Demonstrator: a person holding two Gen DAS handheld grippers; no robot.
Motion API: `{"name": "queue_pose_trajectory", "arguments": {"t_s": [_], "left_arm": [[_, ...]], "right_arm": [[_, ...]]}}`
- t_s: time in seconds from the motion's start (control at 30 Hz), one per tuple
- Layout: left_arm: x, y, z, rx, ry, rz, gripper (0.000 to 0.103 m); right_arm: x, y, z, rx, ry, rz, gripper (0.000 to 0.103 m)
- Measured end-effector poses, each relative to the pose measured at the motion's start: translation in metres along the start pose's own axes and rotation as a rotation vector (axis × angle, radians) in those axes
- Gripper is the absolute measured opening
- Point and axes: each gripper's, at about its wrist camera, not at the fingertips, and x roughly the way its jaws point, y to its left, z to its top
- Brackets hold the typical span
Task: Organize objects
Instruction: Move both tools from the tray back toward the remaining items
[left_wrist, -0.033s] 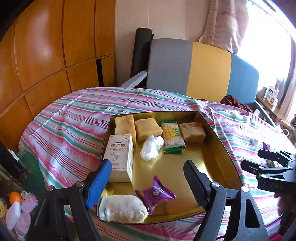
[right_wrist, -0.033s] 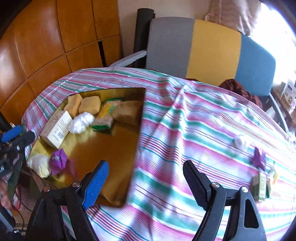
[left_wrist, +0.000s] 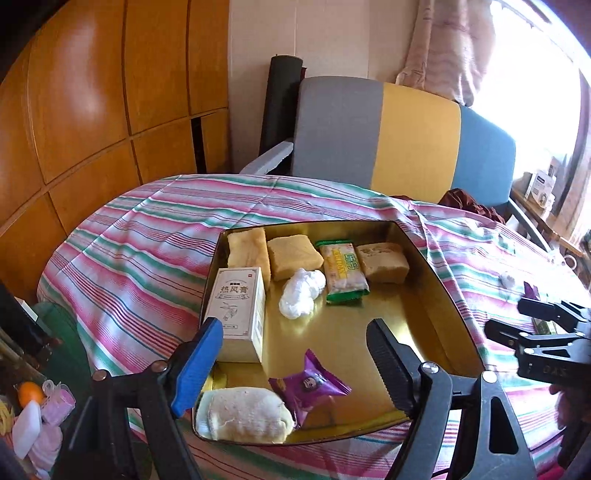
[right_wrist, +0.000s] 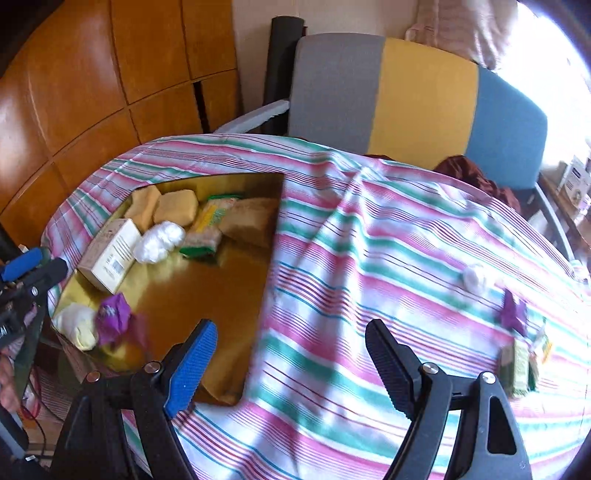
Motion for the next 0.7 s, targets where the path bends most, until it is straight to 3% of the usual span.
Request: {"name": "queue_pose_trajectory", "arguments": {"t_s": [0.17,0.47,0.57,0.7], "left_arm": [[-0.001,-0.013,-0.002,0.029,0.007,-0.007,0.081],[0.000,-0.041,-0.002,0.105,0.015,-0.021,0.082],[0.001,-0.055,0.000,0.136,0.016,-0.026,0.084],[0.003,-0.074,0.003,0.178,0.020,-0.040,0.087]], "right_arm": [[-0.015,-0.041,-0.015,0.045,0.001,-0.071,0.084],[-0.043,-0.148,-0.041,0.180,0.000,-0.309,0.084],[-0.049,-0.188,-0.056,0.289,-0.006,-0.375,0.084],[-0.044,-0.229,-0.077,0.489,0.028,-0.363,0.084]]}}
